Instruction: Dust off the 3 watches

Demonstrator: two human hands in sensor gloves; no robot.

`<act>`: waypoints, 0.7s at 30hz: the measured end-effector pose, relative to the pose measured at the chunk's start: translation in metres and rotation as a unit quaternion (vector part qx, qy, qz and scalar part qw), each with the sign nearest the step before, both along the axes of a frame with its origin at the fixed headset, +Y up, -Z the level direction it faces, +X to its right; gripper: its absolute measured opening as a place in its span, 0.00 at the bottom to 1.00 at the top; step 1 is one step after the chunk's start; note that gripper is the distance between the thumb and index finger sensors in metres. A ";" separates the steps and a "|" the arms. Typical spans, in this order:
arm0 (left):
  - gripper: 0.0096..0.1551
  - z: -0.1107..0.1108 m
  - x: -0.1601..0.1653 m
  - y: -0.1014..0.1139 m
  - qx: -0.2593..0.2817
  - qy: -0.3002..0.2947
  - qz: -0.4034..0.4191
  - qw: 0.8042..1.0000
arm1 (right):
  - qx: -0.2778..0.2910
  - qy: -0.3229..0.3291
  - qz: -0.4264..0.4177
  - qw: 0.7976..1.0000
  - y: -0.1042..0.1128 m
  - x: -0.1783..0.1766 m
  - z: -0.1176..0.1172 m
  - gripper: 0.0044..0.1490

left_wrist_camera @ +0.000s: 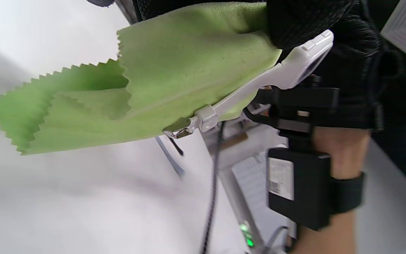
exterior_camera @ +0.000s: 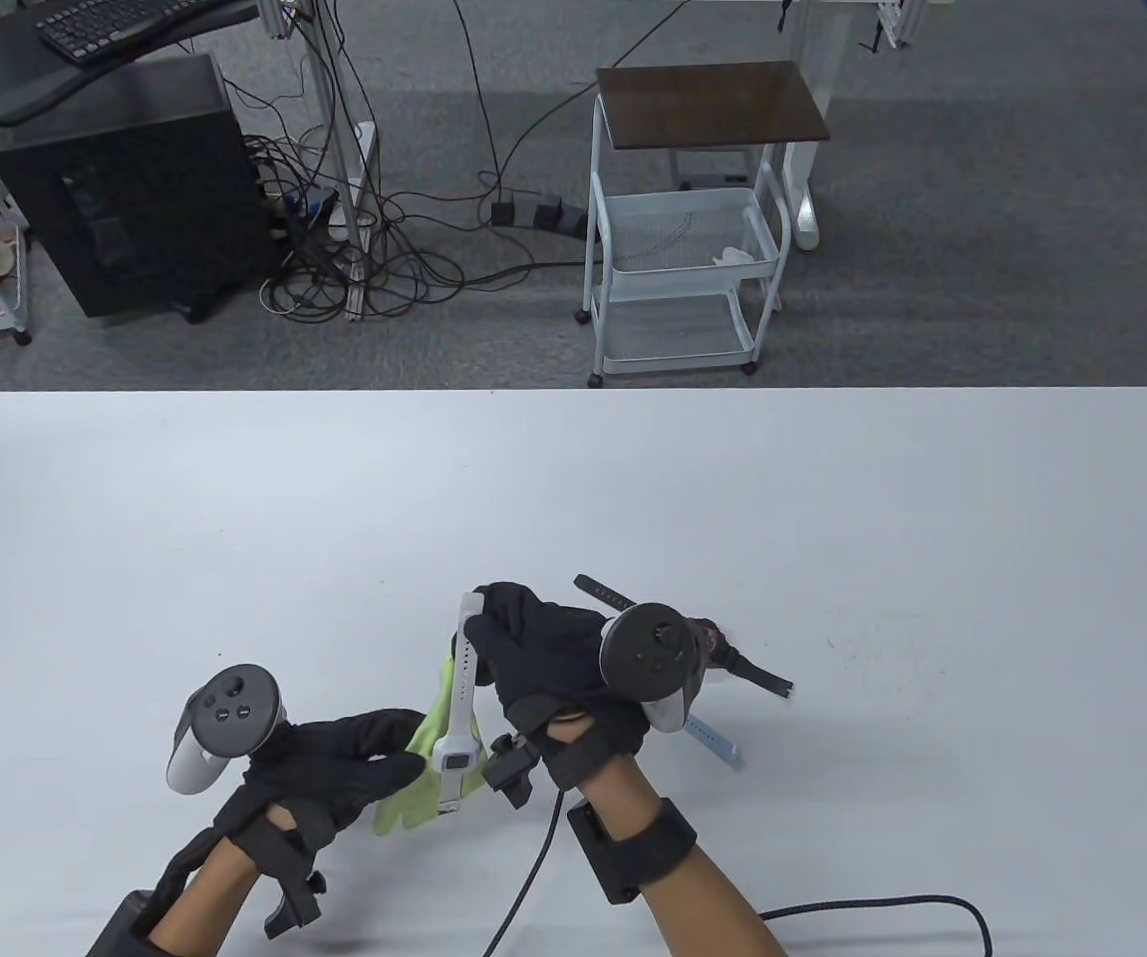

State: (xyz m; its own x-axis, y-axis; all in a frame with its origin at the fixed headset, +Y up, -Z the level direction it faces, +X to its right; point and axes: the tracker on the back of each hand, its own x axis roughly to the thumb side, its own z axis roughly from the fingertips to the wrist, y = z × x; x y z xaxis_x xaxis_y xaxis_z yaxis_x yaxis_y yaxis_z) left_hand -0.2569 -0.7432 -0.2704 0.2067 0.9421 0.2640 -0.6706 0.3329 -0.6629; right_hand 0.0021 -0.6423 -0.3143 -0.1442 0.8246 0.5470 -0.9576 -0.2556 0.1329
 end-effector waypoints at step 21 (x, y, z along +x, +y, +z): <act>0.35 0.000 0.024 -0.024 -0.165 -0.150 0.135 0.965 | 0.007 -0.025 -0.009 1.000 0.001 0.007 -0.001 0.24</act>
State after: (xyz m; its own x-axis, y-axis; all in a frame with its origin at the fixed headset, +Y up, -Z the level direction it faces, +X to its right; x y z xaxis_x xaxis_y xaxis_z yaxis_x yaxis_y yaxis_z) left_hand -0.2329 -0.7675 -0.2700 -0.0968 0.9940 -0.0502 -0.4639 -0.0897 -0.8813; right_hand 0.0089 -0.6416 -0.3151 -0.1566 0.8194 0.5514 -0.9673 -0.2400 0.0819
